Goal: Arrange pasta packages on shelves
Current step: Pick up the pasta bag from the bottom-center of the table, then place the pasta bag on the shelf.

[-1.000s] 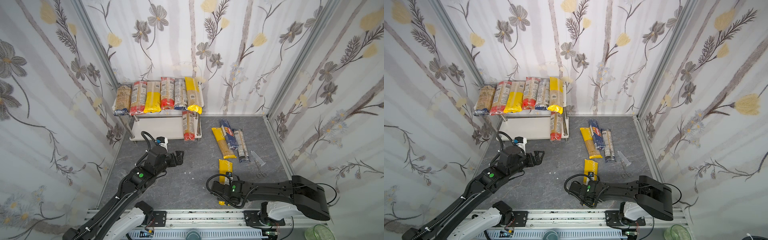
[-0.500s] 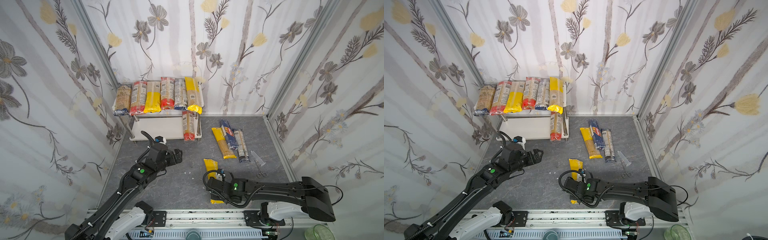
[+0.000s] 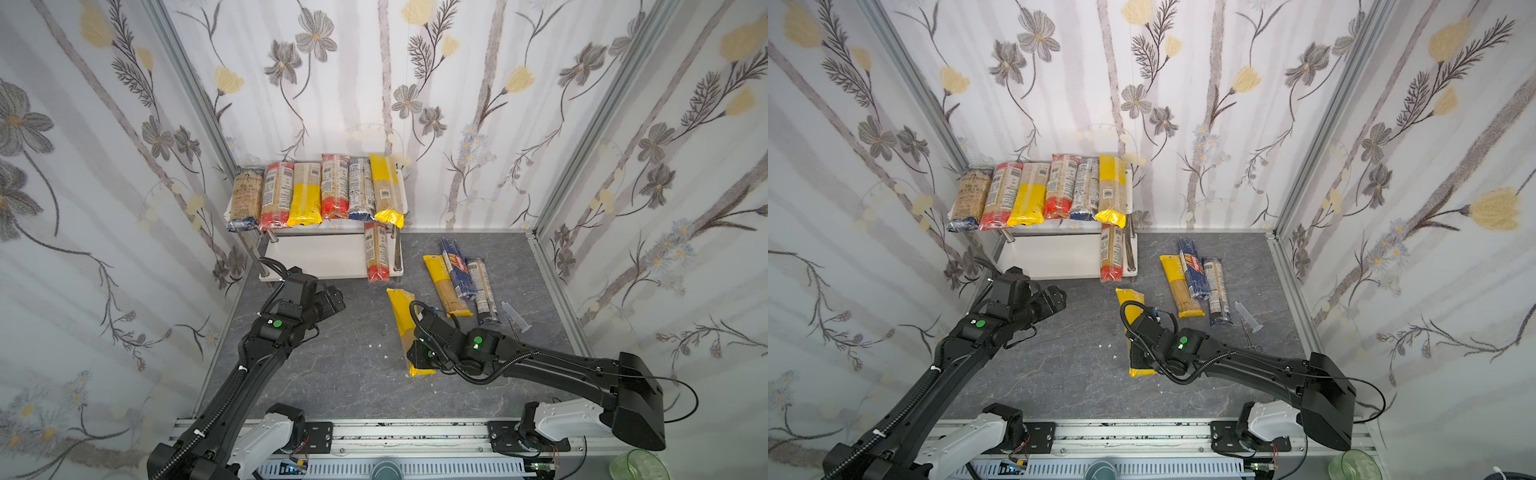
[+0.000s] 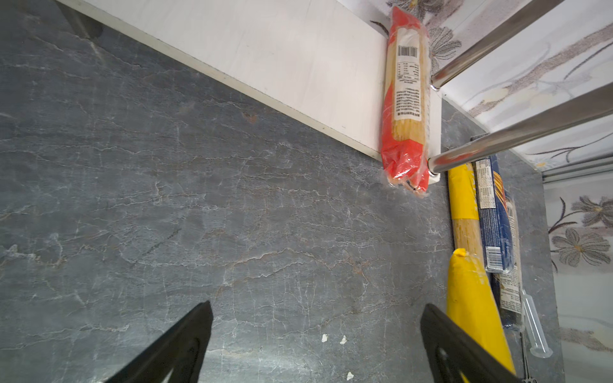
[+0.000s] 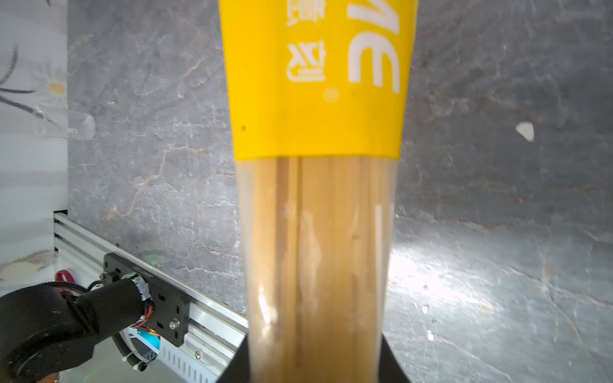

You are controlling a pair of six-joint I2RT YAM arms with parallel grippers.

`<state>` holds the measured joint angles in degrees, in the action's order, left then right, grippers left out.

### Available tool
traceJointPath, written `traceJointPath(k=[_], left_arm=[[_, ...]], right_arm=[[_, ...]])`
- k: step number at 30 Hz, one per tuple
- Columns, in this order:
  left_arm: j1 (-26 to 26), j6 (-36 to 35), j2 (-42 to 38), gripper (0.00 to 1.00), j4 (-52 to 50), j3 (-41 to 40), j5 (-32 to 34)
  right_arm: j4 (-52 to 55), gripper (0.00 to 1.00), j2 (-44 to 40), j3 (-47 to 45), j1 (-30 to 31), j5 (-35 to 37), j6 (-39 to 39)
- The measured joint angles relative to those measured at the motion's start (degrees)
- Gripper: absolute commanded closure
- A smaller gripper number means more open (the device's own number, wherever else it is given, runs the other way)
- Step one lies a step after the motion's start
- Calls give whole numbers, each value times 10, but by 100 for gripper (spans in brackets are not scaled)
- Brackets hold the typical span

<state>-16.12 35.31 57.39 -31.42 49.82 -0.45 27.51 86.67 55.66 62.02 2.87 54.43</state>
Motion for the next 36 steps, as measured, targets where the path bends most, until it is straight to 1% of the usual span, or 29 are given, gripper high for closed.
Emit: traceJointPath(k=[4, 9, 13, 22, 27, 33, 36], left_arm=[[19, -5, 6, 0, -4, 1, -9], [46, -9, 7, 0, -5, 2, -9], [57, -10, 6, 0, -5, -2, -9], [66, -19, 6, 0, -5, -3, -7], [72, -23, 9, 0, -5, 7, -3], [74, -26, 15, 0, -5, 11, -2], [75, -28, 23, 0, -5, 17, -2]], right_arm=[[-1, 77, 52, 64, -26, -28, -45], [2, 77, 136, 165, -60, -70, -99], [5, 77, 194, 246, -85, -99, -131], [-6, 76, 311, 381, -117, -169, -158], [-50, 76, 356, 424, -136, -202, -156], [-141, 75, 394, 428, -166, -233, -125], [-182, 74, 411, 428, -176, -235, -106]])
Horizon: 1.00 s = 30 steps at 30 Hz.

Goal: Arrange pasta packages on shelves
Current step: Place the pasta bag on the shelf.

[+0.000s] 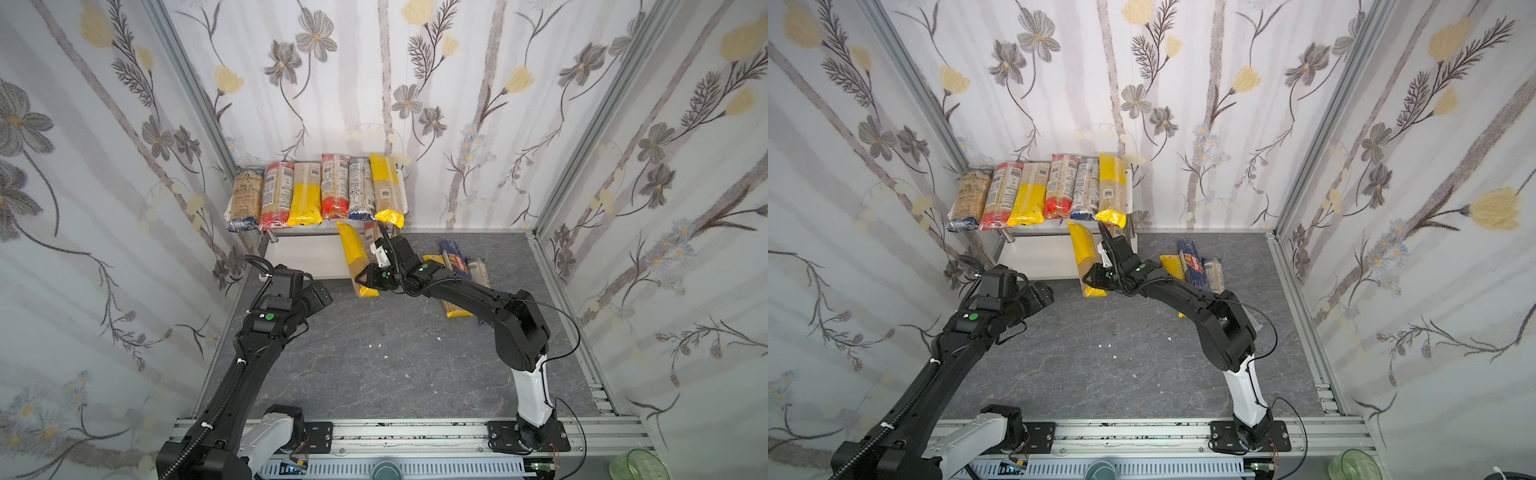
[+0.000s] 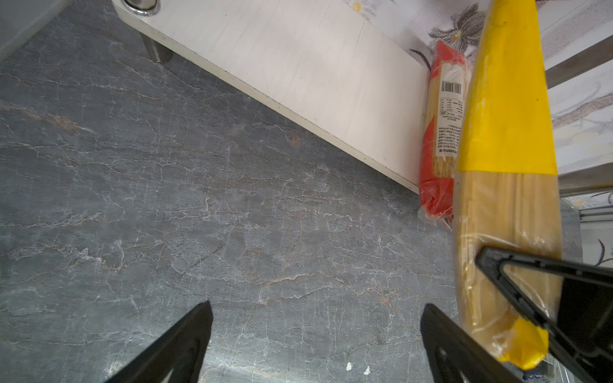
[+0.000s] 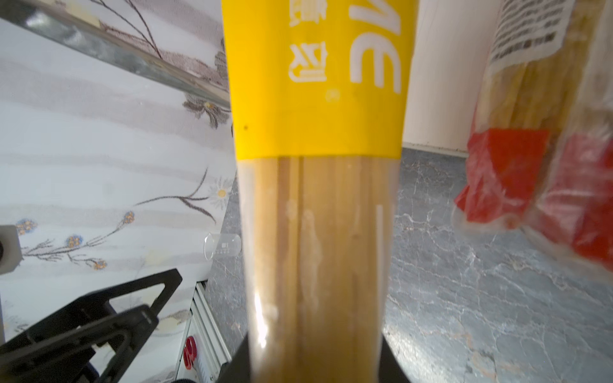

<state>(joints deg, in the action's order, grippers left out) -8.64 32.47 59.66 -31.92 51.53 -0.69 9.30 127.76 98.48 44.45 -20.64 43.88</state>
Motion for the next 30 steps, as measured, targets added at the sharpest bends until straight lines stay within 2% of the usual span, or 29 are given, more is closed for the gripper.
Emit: traceJointPath(k=[13, 17, 19, 25, 30], left_arm=[[0, -6, 33, 0, 0, 31, -6], [0, -5, 41, 0, 0, 43, -14], [0, -5, 43, 0, 0, 44, -16], [0, -6, 46, 0, 0, 44, -22], [0, -6, 51, 0, 0, 44, -24]], right_arm=[[-83, 70, 87, 77, -24, -16, 59], [-90, 65, 119, 117, -29, -20, 69], [-89, 54, 136, 139, -31, -19, 75], [-91, 48, 163, 164, -37, -11, 86], [-122, 42, 189, 176, -44, -30, 86]])
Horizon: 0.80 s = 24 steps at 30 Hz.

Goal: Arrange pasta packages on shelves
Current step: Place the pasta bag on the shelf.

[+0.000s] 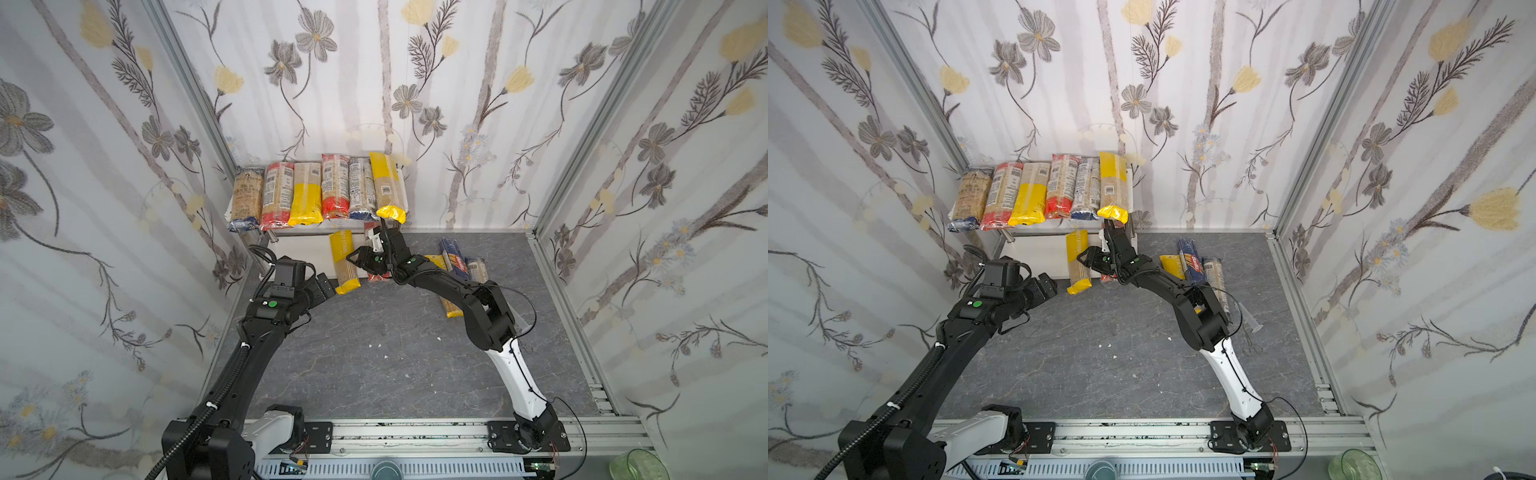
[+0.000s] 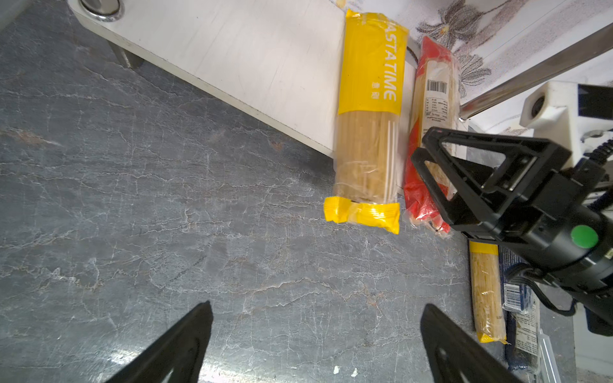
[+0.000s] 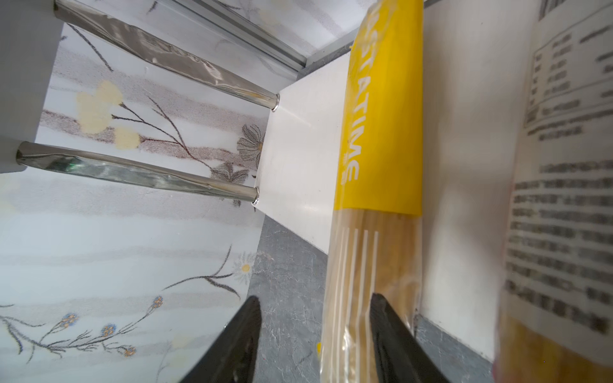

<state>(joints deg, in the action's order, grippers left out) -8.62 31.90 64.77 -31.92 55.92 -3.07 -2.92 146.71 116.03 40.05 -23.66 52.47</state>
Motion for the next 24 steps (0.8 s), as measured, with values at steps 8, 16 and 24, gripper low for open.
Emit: traceJointPath(k=[8, 16, 24], left_arm=[[0, -3, 6, 0, 0, 0, 0], [2, -4, 23, 0, 0, 4, 3], [5, 3, 30, 0, 3, -4, 8]], right_arm=[[-2, 33, 4, 4, -4, -5, -1], [48, 24, -28, -8, -1, -6, -25], [54, 23, -104, -101, 19, -4, -54]])
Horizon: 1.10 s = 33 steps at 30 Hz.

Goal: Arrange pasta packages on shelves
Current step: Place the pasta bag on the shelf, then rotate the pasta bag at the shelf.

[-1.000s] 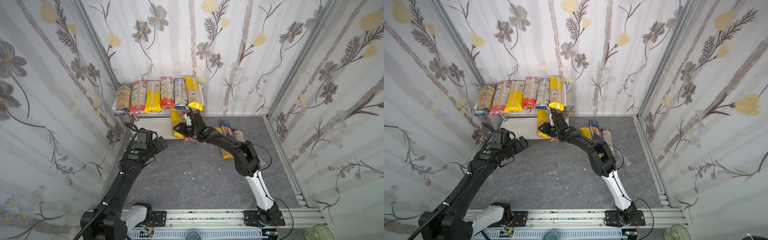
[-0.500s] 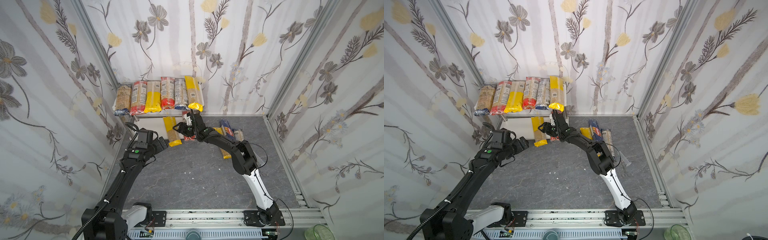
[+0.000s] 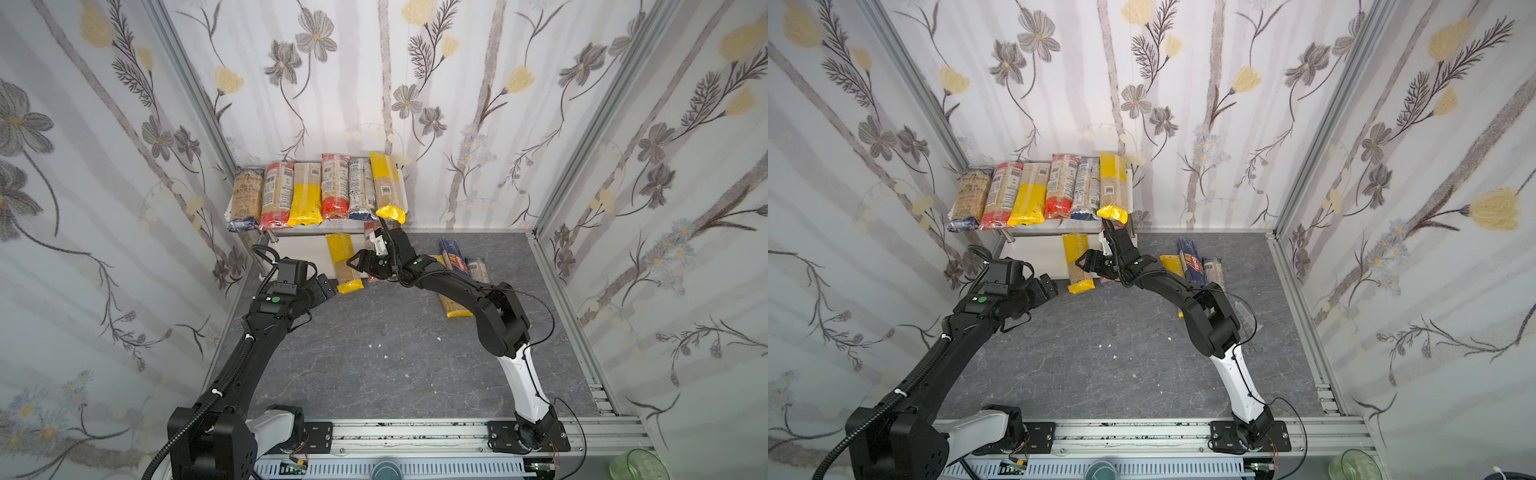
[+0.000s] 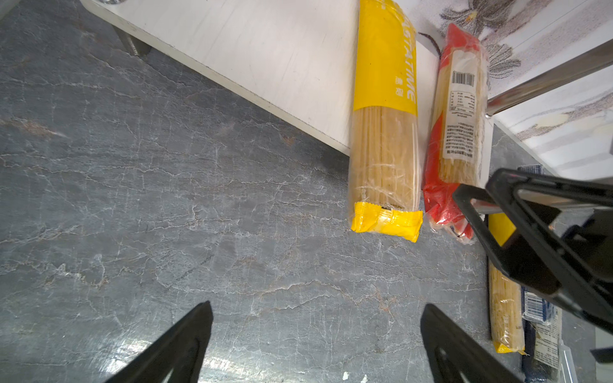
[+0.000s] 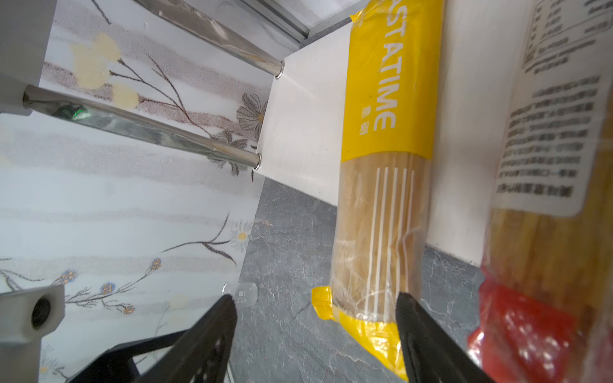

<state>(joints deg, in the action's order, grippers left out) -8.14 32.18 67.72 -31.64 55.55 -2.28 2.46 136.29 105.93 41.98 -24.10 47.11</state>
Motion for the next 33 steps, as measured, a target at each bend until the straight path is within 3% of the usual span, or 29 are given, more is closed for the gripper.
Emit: traceJointPath(k=[6, 13, 18, 26, 33], left_arm=[[-6, 19, 11, 0, 12, -21, 3], [-62, 38, 51, 0, 49, -25, 20], [-92, 49, 103, 1, 77, -17, 40], [-101, 40, 214, 6, 101, 72, 90], [-105, 17, 321, 9, 114, 180, 130]], right_arm=[[3, 22, -81, -92, 19, -2, -32], [25, 21, -207, -258, 19, 20, -69], [62, 11, -324, -366, 19, 45, -98], [112, 2, -504, -505, -16, 97, -127], [143, 2, -576, -542, -76, 114, -147]])
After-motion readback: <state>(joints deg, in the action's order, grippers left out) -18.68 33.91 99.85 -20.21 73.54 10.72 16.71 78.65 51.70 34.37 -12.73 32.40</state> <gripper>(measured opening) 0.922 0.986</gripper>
